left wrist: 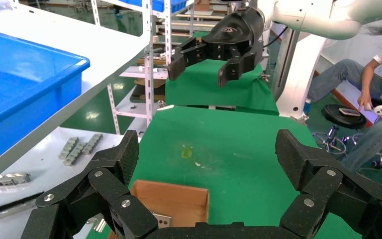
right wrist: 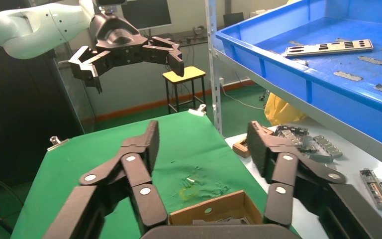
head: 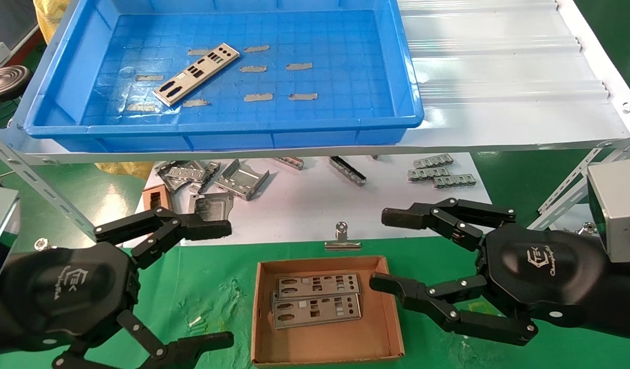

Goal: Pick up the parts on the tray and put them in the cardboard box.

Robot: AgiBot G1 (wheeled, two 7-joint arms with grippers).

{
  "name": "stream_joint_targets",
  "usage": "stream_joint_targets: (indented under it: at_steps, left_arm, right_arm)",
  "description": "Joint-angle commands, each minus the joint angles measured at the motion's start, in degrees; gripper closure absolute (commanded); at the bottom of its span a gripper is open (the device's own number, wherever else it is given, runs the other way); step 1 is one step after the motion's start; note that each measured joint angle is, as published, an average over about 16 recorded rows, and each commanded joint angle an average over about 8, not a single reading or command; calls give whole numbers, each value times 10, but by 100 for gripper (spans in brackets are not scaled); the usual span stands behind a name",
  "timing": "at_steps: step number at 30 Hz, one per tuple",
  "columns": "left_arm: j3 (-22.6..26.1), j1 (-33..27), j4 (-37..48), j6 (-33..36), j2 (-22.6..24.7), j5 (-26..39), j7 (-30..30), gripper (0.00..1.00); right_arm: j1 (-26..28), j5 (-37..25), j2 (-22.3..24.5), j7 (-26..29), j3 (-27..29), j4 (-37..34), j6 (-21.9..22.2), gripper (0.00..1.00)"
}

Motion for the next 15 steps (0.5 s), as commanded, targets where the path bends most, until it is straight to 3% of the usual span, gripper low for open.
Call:
stream_joint_targets:
  at_steps: [1, 15]
  left_arm:
    - [0, 0, 0, 0, 0, 0, 0, 0]
    - [0, 0, 0, 0, 0, 0, 0, 0]
  right_arm:
    - [0, 0, 0, 0, 0, 0, 0, 100]
    - [0, 0, 0, 0, 0, 0, 0, 100]
